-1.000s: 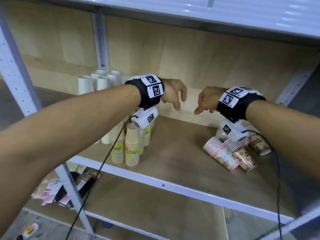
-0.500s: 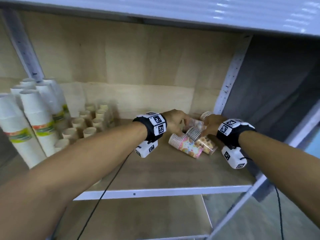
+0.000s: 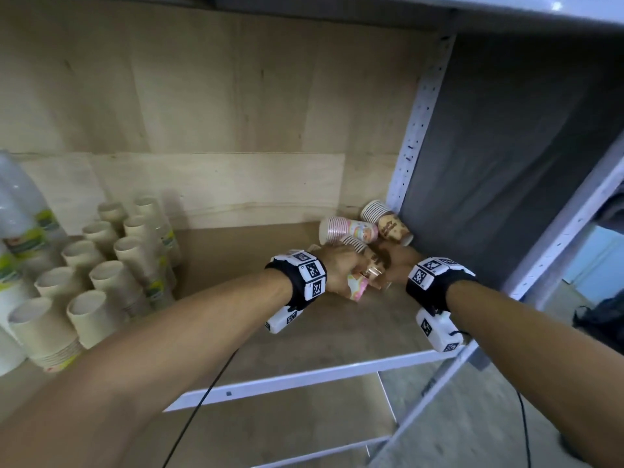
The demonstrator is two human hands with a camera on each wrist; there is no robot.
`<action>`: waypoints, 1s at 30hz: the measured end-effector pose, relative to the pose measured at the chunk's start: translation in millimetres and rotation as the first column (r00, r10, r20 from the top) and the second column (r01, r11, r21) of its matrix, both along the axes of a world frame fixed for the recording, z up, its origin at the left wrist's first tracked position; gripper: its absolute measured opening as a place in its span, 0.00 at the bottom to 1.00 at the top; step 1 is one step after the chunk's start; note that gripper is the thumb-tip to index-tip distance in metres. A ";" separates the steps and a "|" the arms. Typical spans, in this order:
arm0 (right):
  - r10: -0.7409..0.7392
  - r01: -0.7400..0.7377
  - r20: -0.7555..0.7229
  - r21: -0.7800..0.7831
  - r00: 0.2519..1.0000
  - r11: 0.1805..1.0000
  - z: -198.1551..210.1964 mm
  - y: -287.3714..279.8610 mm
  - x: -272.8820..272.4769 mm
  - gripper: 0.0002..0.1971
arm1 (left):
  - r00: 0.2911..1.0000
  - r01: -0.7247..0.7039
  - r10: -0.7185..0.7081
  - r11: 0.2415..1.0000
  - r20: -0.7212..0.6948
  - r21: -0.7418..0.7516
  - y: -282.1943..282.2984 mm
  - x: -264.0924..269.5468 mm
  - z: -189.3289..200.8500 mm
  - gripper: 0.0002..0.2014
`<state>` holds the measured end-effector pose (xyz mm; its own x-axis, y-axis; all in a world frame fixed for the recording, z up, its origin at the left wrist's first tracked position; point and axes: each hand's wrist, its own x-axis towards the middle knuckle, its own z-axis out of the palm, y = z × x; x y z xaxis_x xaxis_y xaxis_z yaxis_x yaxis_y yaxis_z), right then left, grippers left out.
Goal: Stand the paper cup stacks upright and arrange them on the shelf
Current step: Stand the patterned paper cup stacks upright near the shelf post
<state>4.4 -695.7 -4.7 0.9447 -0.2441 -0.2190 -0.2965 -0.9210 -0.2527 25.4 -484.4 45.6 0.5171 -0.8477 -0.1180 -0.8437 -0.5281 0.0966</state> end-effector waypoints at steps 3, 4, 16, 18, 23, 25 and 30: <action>-0.033 0.033 0.040 -0.009 0.999 0.999 23.8 26.6 -24.1 0.45 | 0.999 0.020 -0.022 0.999 0.037 0.040 -4.0 1.0 -6.6 0.26; -0.045 0.045 0.033 -0.002 0.998 0.999 26.8 29.6 -28.0 0.44 | 0.998 0.024 -0.027 0.998 0.049 0.057 -4.9 1.0 -7.0 0.27; -0.066 0.066 -0.005 -0.030 0.998 0.997 30.5 26.1 -29.5 0.40 | 0.991 0.051 -0.068 0.988 0.116 0.146 -6.7 11.4 -13.5 0.33; -0.074 0.074 -0.003 -0.017 0.997 0.997 34.7 27.1 -31.4 0.36 | 0.995 0.046 -0.057 0.990 0.083 0.130 -4.2 12.6 -11.8 0.33; -0.073 0.073 -0.005 -0.005 0.997 0.997 44.4 28.4 -36.6 0.33 | 0.999 0.034 -0.035 0.998 0.008 0.049 5.6 15.1 -7.8 0.32; -0.066 0.066 -0.010 -0.016 0.998 0.998 50.8 31.7 -39.6 0.32 | 0.999 0.039 -0.039 0.999 -0.005 0.005 10.3 16.8 -5.7 0.30; -0.060 0.060 0.010 -0.050 0.998 0.997 62.0 35.7 -43.7 0.29 | 0.998 0.005 -0.007 0.999 -0.056 -0.043 18.6 18.1 4.5 0.32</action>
<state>-39.4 -660.1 57.3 0.9298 -0.3109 -0.1972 -0.3497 -0.9133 -0.2088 43.5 -465.8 50.1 0.5056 -0.8557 -0.1104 -0.8395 -0.5175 0.1658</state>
